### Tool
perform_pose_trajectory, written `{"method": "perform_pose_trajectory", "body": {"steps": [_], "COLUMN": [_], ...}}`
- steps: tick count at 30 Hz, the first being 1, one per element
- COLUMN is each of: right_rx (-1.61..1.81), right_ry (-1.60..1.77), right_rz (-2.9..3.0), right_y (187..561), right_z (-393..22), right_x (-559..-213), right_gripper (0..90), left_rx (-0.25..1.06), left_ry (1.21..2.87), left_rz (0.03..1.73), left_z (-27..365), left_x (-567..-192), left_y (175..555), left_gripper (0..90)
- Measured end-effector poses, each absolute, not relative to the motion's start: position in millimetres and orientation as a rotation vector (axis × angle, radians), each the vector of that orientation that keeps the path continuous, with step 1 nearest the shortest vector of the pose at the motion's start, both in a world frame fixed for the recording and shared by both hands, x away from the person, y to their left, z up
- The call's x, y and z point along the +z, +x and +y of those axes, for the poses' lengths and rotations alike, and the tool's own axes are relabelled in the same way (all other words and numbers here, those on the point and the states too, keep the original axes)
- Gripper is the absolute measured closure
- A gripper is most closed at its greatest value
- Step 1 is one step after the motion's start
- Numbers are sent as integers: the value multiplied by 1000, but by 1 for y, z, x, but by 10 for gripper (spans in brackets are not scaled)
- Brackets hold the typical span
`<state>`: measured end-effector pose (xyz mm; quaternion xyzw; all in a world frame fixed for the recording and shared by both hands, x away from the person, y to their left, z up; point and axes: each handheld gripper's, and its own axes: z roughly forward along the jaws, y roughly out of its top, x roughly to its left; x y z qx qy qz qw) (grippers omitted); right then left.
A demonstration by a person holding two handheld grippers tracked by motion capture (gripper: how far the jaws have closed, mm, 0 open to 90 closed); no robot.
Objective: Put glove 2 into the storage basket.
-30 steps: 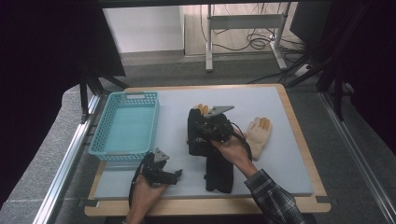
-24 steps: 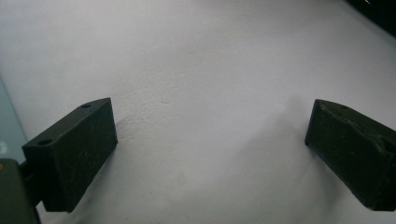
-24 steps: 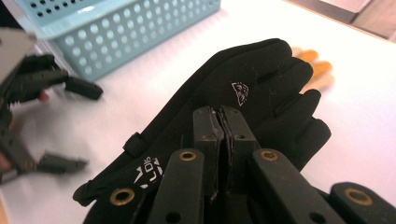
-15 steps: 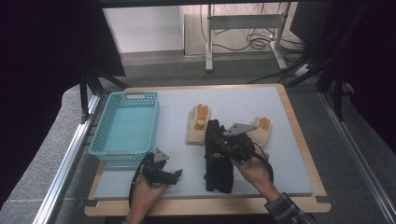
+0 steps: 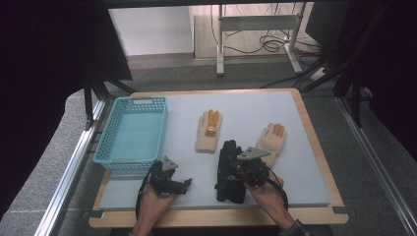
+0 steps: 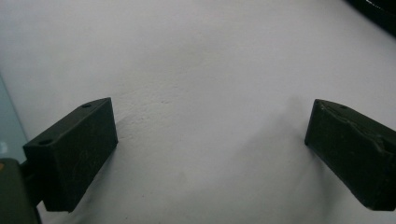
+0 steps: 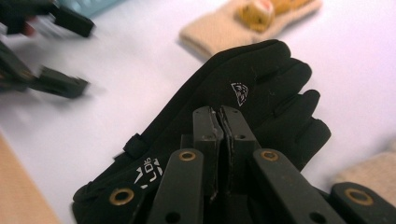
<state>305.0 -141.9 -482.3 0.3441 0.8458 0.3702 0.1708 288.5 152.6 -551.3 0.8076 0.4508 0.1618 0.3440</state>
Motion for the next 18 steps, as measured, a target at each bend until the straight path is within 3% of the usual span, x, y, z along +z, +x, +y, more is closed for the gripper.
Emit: {"method": "perform_pose_trajectory", "body": {"steps": [5,14,18], "right_rx": [1051,1125,1172], "right_ry": [984,964,997], "right_rz": [2443,2438,2457], "right_y": [307,310,314], "right_z": [-135,-154,-182], "right_x": [-505,-486,-483], "right_gripper": [754,569,536], "left_rx": [420,421,421], "left_ry": [2102,2102,2102], "left_rz": [1167,1168,1168], "left_z": [153,153,153], "left_x": [-551,-551,-551], "left_y": [289,289,288], "left_gripper": [27,27,27]}}
